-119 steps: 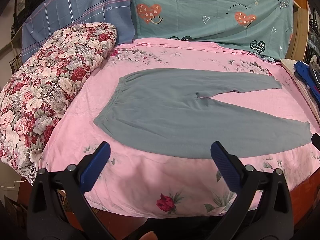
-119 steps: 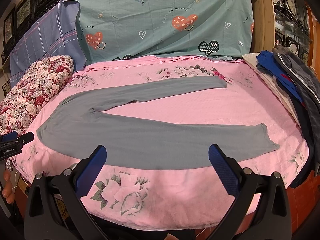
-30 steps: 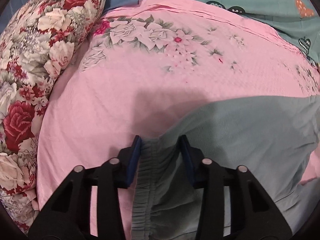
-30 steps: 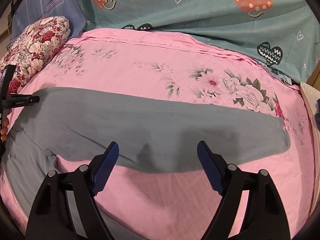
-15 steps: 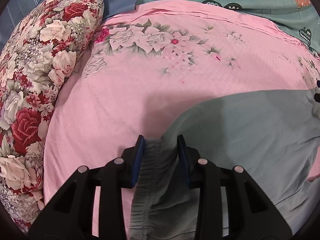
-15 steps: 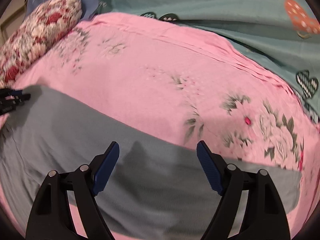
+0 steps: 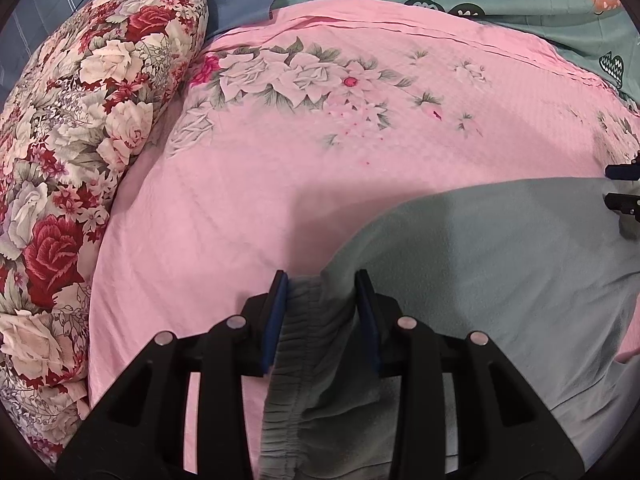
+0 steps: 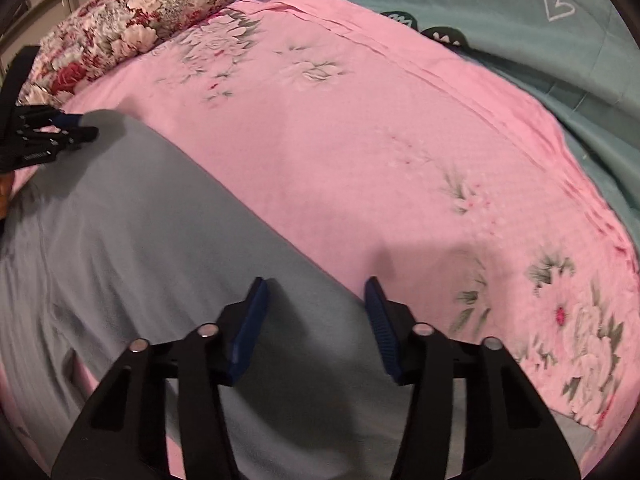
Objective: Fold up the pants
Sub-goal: 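Lift the waistband with the left gripper and fold it toward the cuffs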
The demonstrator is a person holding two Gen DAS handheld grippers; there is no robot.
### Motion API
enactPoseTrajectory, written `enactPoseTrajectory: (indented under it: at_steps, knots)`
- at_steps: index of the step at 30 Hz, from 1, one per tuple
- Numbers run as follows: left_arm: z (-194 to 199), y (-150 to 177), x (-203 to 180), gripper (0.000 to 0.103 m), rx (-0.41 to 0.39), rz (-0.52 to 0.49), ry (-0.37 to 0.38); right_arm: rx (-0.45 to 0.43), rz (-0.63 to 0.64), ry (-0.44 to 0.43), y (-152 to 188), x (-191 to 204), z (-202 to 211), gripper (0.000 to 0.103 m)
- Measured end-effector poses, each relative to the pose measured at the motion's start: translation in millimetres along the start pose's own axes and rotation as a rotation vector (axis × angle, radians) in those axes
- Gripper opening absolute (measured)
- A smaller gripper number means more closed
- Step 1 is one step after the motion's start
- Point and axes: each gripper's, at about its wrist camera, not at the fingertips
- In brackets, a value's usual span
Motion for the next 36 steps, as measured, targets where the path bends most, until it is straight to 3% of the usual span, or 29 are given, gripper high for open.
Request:
enactPoseTrajectory:
  at_steps: [3,5,7,8,12,15,25,32,36]
  knots:
    - [-0.8,-0.3,0.3,0.036,0.0,0.0,0.0,0.004,-0.017,-0.023,-1.5,-3.4,-2.6,0.046]
    - [-1.1,-0.7,1.4,0.037,0.0,0.003,-0.002,0.007,-0.038,-0.031,-1.6,-8.0,-1.5,0.037]
    - [-0.5,-0.6,2.2,0.039,-0.001,0.006,-0.003,0.008,-0.07,-0.064,-1.8,-14.4,0.3,0.006]
    - [-0.2,-0.5,2.5,0.04,0.004,0.008,-0.007,0.013,-0.092,-0.1,-1.2,-16.4,0.7,0.006]
    - [0.1,-0.4,1.9,0.04,0.001,0.007,-0.014,0.001,0.019,-0.038,1.2,1.8,7.2,0.005]
    - [3.0,-1.0,2.2,0.038,-0.007,0.013,-0.021,-0.032,0.008,-0.015,-0.6,1.9,15.9,0.005]
    - [59.6,0.0,4.9,0.034,-0.103,0.029,-0.006,-0.221,0.014,0.0,7.6,38.9,108.0,0.005]
    - [120.3,32.8,6.5,0.034,-0.145,0.006,0.032,-0.312,0.025,-0.044,44.1,99.3,179.0,0.004]
    - [140.4,64.9,7.6,0.034,-0.125,-0.004,0.05,-0.334,0.037,-0.077,72.9,141.3,206.4,0.003]
Point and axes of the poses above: each gripper's, at about its wrist camera, not at the fingertips, and z roughly against the way its jaws point, x to its left, y to its underside, and after that the axes turned 10 degrees about -x, right-handed
